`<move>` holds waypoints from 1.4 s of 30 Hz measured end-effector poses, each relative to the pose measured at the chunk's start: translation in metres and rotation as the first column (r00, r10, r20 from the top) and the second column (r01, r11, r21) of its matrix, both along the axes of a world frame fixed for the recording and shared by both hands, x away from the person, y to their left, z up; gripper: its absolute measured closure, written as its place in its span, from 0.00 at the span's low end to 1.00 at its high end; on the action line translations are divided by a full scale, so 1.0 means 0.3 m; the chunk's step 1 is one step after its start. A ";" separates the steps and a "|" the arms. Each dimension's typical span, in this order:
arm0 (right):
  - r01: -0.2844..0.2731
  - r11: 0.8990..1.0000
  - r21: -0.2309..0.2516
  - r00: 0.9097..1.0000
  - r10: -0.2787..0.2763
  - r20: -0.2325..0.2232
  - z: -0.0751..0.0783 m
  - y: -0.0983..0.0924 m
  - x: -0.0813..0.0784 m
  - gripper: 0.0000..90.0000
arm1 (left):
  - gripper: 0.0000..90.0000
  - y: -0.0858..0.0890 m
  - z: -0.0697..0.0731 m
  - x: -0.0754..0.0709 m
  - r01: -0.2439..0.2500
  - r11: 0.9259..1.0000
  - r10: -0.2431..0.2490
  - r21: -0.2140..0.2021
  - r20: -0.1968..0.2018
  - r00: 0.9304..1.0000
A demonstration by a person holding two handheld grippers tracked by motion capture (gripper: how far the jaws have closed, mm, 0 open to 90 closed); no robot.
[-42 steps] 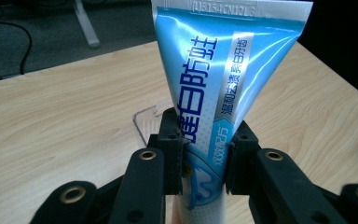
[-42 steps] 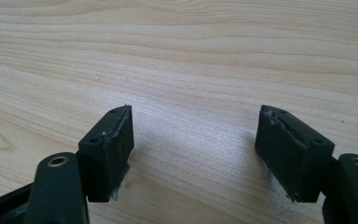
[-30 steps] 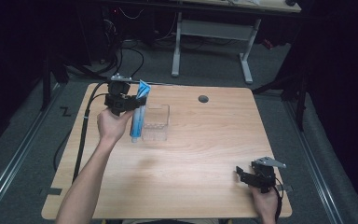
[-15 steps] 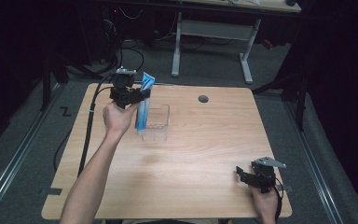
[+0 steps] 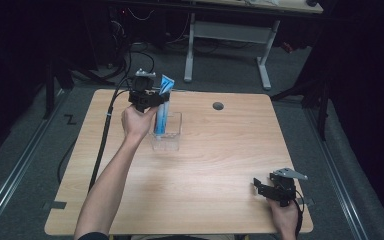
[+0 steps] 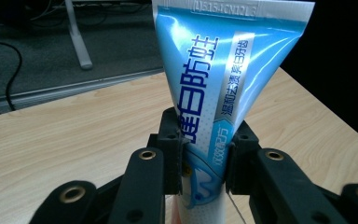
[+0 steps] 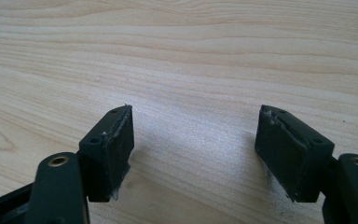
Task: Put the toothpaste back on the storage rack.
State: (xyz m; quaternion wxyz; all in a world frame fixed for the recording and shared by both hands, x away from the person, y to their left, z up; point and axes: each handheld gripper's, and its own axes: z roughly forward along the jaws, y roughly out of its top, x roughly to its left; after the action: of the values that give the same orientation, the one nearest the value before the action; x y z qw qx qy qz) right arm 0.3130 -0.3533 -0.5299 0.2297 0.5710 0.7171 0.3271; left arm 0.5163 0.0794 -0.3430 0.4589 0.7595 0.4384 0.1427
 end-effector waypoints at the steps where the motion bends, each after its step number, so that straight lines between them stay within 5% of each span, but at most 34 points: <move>1: 0.000 1.000 -0.001 1.000 0.000 0.000 0.000 0.000 0.000 0.31 | 0.81 0.000 -0.005 0.006 0.001 1.000 -0.001 -0.003 0.002 1.000; 12: -0.002 1.000 -0.002 1.000 0.002 0.000 0.000 0.000 0.000 0.31 | 0.81 -0.006 -0.028 0.032 -0.028 0.999 0.028 -0.021 0.017 0.999; 42: -0.001 1.000 0.000 1.000 0.001 -0.001 0.000 0.000 0.000 0.31 | 0.78 -0.023 -0.085 0.033 -0.020 0.996 0.020 0.091 0.006 1.000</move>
State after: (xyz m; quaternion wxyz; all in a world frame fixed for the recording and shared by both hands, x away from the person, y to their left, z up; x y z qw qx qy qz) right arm 0.3129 -0.3532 -0.5299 0.2295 0.5708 0.7174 0.3270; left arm 0.5262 0.0724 -0.3687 0.4236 0.7748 0.4379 0.1691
